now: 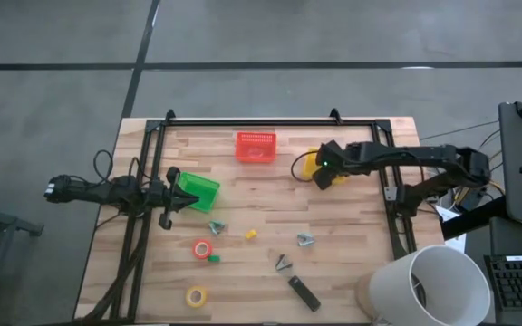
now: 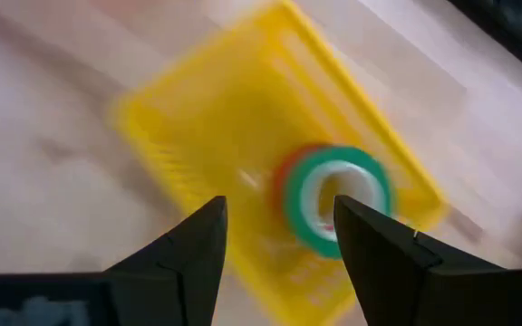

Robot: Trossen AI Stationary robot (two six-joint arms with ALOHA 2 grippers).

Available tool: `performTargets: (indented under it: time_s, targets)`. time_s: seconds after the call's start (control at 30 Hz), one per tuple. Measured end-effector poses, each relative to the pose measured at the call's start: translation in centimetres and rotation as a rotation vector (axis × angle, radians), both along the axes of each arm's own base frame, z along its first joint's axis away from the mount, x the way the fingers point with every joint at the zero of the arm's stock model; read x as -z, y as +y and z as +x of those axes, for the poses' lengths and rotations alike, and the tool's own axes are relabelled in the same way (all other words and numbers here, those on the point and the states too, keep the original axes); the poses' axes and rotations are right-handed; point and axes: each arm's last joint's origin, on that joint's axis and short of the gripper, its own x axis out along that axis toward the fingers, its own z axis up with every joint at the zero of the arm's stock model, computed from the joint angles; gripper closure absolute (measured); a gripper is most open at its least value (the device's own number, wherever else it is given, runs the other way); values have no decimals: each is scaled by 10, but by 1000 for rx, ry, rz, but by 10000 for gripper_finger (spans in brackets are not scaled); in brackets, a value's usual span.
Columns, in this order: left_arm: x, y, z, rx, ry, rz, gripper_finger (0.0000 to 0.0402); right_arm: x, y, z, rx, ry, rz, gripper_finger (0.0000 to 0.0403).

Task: Pick and place Stapler, Stapler remover, tape
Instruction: Put the right light blue staple remover into the orange basket

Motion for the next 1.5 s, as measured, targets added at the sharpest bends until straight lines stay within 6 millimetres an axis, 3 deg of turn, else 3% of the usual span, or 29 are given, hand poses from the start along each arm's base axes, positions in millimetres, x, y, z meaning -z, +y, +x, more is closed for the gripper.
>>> performTargets:
  time_s: [0.27,0.43,0.57,0.97,1.5]
  targets:
    - [0,0,0,0,0,0,378,-14,61,27,-422,-216,-13,209]
    - [0,0,0,0,1,0,376,0,104,41,-680,-258,-2,214]
    - [0,0,0,0,1,0,377,21,126,45,-801,-175,-5,219]
    - [0,0,0,0,0,0,378,66,142,55,-791,-41,91,256]
    - [0,0,0,0,0,0,377,51,144,54,-781,-142,180,290]
